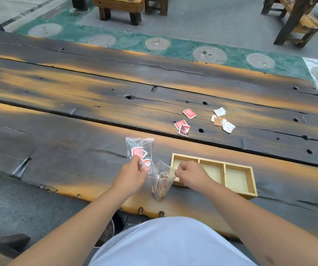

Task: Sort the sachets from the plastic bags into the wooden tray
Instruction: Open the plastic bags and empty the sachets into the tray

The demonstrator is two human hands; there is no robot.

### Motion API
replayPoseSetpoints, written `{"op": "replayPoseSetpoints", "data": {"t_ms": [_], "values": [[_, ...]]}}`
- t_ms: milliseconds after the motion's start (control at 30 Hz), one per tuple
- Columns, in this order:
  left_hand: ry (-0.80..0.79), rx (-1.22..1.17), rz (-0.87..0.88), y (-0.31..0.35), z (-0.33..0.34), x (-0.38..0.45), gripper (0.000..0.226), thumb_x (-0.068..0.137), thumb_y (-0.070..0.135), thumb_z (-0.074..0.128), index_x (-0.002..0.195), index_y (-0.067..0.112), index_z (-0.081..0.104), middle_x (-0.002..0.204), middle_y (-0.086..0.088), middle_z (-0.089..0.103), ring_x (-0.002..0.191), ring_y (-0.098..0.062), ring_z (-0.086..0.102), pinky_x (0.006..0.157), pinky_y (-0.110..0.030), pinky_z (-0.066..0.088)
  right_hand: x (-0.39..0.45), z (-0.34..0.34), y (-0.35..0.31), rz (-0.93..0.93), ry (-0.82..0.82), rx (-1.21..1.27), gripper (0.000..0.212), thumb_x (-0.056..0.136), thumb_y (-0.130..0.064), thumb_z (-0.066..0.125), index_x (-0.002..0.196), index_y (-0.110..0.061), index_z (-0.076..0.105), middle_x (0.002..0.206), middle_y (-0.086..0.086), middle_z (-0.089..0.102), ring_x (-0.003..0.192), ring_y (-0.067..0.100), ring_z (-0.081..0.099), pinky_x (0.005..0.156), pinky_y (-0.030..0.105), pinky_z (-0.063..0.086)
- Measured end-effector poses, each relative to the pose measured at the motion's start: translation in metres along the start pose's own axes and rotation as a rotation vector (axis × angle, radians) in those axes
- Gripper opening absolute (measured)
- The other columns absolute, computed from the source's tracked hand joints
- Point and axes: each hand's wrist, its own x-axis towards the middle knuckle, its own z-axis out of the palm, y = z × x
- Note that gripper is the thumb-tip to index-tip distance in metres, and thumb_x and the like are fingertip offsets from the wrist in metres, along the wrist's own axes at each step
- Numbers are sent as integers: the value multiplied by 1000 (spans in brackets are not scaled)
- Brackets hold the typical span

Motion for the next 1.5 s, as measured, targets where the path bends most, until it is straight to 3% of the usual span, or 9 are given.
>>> {"op": "replayPoseSetpoints", "data": {"t_ms": [167, 300, 467, 633, 800, 1133, 1300, 1367, 1500], "values": [[-73, 406, 358, 3, -6, -5, 16, 91, 15, 44, 104, 24, 44, 95, 5, 59, 77, -24, 57, 65, -39, 50, -4, -1, -1, -111, 85, -100, 15, 74, -19, 56, 71, -24, 43, 65, -3, 59, 67, 23, 55, 63, 38, 48], [-110, 577, 564, 1, -4, -3, 28, 91, 13, 42, 114, 25, 52, 106, 1, 59, 89, -25, 58, 70, -39, 48, -6, -5, 1, -363, 14, -430, 15, 82, -16, 48, 80, -26, 37, 75, -3, 59, 75, 29, 51, 59, 37, 37], [-170, 645, 632, -6, -10, 4, 34, 97, 19, 37, 119, 25, 62, 109, 2, 58, 101, -19, 53, 85, -36, 45, -7, -13, 1, -509, -58, -757, 38, 89, -21, 40, 119, -29, 62, 114, -1, 69, 107, 26, 61, 76, 34, 50], [-239, 776, 739, -10, -33, 11, 29, 97, 43, 39, 107, 30, 63, 108, 10, 59, 102, -13, 52, 84, -34, 41, -7, -32, 2, -515, -92, -858, 38, 89, -32, 40, 119, -34, 63, 120, -7, 66, 112, 23, 60, 80, 33, 48], [-153, 732, 817, 0, -50, 17, 20, 96, 39, 48, 96, 25, 63, 94, 9, 65, 91, -15, 59, 77, -31, 44, -8, -43, 3, -645, -43, -839, 30, 96, -45, 45, 115, -34, 65, 116, -10, 68, 111, 17, 61, 77, 32, 50], [-9, 368, 584, 4, -39, 27, 16, 93, 28, 59, 106, 23, 66, 109, 11, 64, 106, -9, 56, 92, -30, 46, -20, -43, -5, -796, 192, -641, 30, 88, -38, 48, 81, -24, 74, 75, -9, 72, 70, 20, 67, 50, 35, 53], [-10, -141, 396, 5, -18, 17, 54, 88, 19, 68, 134, 34, 45, 127, 14, 53, 111, 0, 49, 92, -17, 39, -26, -43, -14, -791, 308, -545, 25, 86, -36, 50, 79, -23, 71, 66, -6, 68, 63, 23, 64, 47, 33, 51], [-61, -292, 285, 4, -5, 12, 64, 85, 20, 72, 135, 38, 35, 129, 13, 51, 117, -3, 48, 98, -23, 41, -30, -44, -18, -761, 348, -485, 20, 84, -32, 54, 84, -21, 70, 64, -6, 66, 61, 23, 64, 49, 33, 52], [-347, -247, 139, -1, 30, 10, 101, 77, 34, 80, 152, 27, 13, 151, 8, 33, 140, -10, 32, 116, -35, 28, -42, -45, -24, -669, 325, -365, 33, 83, -29, 60, 115, -24, 63, 72, -10, 67, 70, 20, 66, 61, 35, 53]]}}
